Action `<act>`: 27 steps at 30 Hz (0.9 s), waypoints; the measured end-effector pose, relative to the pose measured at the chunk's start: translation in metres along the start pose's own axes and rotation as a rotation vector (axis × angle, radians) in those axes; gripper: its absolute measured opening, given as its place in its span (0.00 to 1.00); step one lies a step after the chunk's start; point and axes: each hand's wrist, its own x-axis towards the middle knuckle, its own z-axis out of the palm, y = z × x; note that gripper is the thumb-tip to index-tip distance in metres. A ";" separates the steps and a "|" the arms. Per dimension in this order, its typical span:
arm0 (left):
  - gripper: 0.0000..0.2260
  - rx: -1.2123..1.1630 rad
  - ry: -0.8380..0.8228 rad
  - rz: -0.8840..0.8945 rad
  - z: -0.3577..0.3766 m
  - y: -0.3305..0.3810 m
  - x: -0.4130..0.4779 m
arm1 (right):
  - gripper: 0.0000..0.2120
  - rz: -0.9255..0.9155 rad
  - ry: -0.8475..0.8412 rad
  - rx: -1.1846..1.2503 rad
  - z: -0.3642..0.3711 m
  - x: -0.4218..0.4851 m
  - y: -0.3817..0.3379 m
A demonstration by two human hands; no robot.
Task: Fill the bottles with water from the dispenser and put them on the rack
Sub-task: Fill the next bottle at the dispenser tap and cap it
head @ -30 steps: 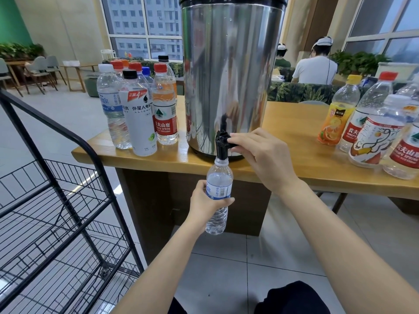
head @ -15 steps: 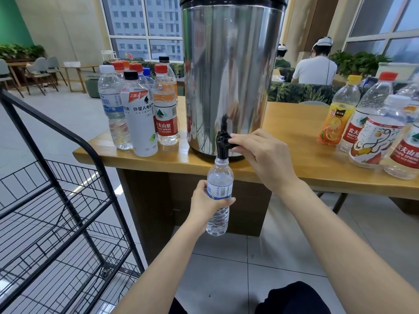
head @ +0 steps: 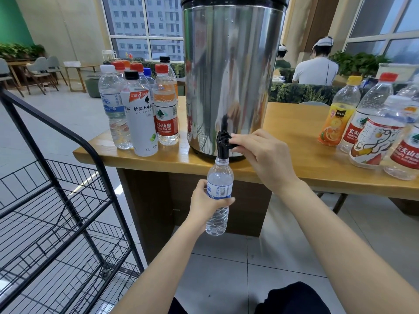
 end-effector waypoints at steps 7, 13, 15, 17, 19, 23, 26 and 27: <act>0.30 -0.002 0.000 -0.002 0.000 -0.001 0.001 | 0.12 -0.005 0.004 0.005 0.001 0.000 0.000; 0.32 -0.004 0.001 -0.006 0.001 -0.001 0.002 | 0.12 -0.040 0.032 -0.026 0.003 0.001 0.003; 0.33 0.002 0.003 -0.008 0.001 -0.001 0.003 | 0.12 -0.047 0.058 -0.019 0.004 0.003 0.003; 0.32 0.006 0.003 -0.006 0.001 -0.001 0.003 | 0.12 -0.026 0.092 0.017 0.004 0.008 0.001; 0.32 0.001 -0.002 -0.003 0.001 0.000 0.003 | 0.12 0.057 0.106 0.061 0.006 0.022 -0.003; 0.31 0.000 -0.010 0.003 -0.001 0.001 0.002 | 0.10 0.337 0.078 0.207 0.017 0.059 -0.006; 0.30 -0.019 -0.019 -0.001 -0.003 0.001 0.001 | 0.10 0.458 0.126 0.371 0.013 0.050 0.002; 0.30 -0.025 -0.023 0.000 -0.004 0.001 0.001 | 0.12 0.502 0.135 0.357 0.010 0.040 0.009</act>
